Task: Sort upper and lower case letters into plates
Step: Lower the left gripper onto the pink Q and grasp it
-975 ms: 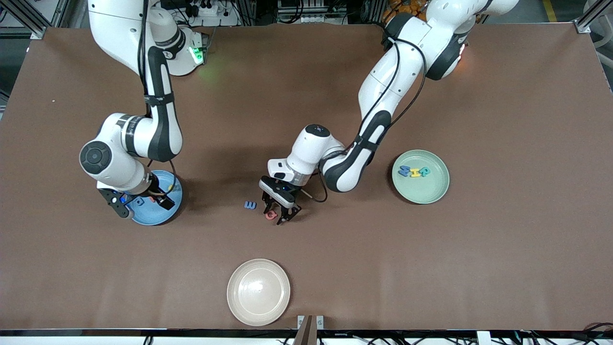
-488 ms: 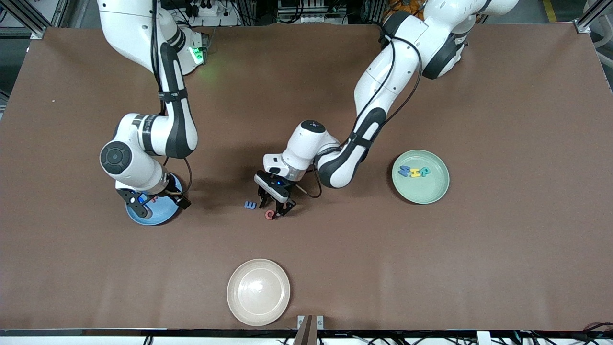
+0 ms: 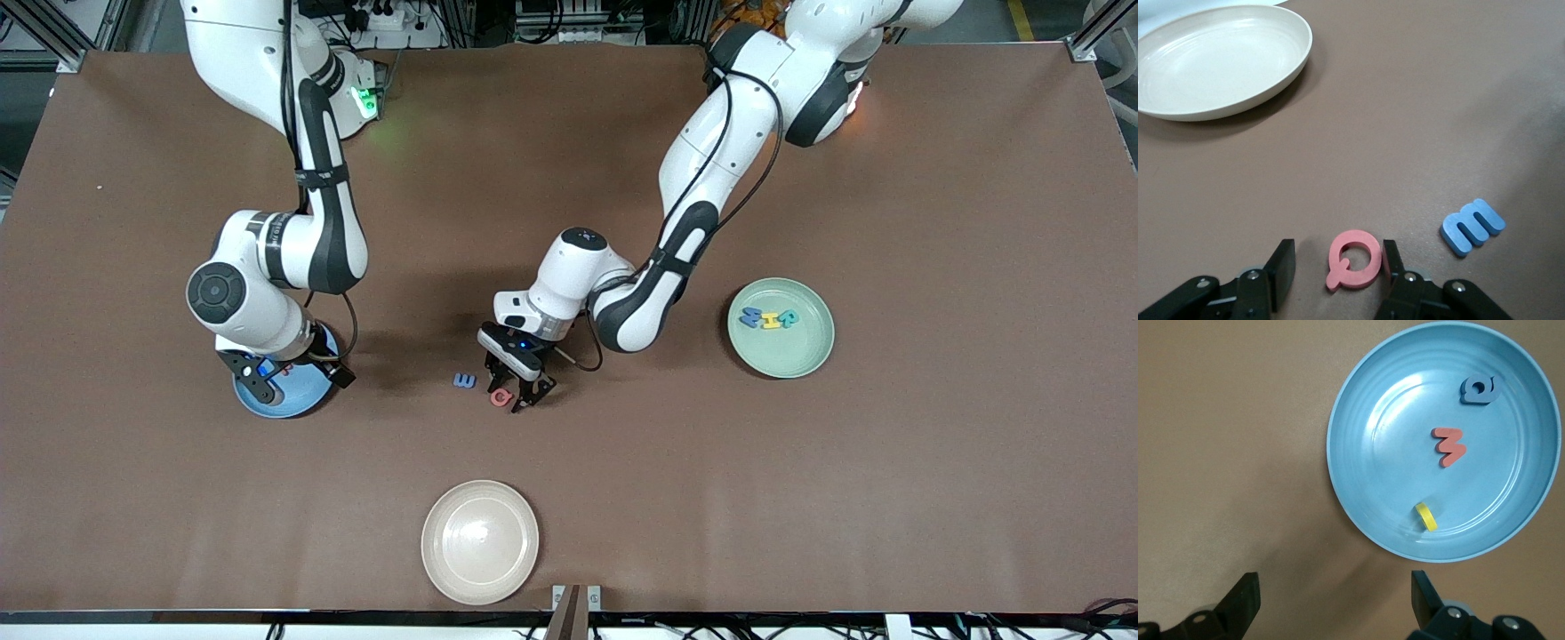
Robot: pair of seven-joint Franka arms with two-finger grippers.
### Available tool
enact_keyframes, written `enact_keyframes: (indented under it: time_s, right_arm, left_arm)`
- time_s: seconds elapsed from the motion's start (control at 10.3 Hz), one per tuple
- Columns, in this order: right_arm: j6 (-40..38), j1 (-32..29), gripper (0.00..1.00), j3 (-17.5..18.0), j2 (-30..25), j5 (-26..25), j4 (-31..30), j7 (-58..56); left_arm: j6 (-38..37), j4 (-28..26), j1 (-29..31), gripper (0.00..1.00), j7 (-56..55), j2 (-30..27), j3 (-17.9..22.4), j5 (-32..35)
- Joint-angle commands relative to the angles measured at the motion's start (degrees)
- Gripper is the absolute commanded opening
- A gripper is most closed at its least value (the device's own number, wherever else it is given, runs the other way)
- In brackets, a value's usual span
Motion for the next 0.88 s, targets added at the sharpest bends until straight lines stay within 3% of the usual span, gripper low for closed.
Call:
enact_keyframes:
  time_s: [0.0, 0.29, 0.49, 0.68, 0.78]
  right_arm:
    - [-0.88, 0.21, 1.0, -0.15, -0.01, -0.3, 0.52, 1.07]
    - [-0.8, 0.21, 1.0, -0.15, -0.1, -0.3, 0.52, 1.07]
    - [-0.88, 0.21, 1.0, -0.15, -0.1, -0.21, 0.61, 0.98]
    - [-0.88, 0.21, 1.0, -0.15, -0.1, -0.21, 0.79, 0.98]
    - [-0.88, 0.21, 1.0, -0.15, -0.1, -0.21, 0.88, 0.98]
  left_arm:
    - [-0.13, 3.72, -1.59, 0.6, -1.06, 2.35, 2.81, -1.24]
    - [-0.13, 3.72, -1.68, 0.45, -1.06, 2.26, 2.9, -1.24]
    - [-0.13, 3.55, -1.68, 0.25, -1.14, 2.17, 2.9, -1.24]
    - [-0.74, 2.76, -1.25, 0.0, -0.79, 0.25, 2.9, -1.15]
    - [-2.22, 0.84, -0.98, 0.0, -0.36, -1.94, 2.9, -1.15]
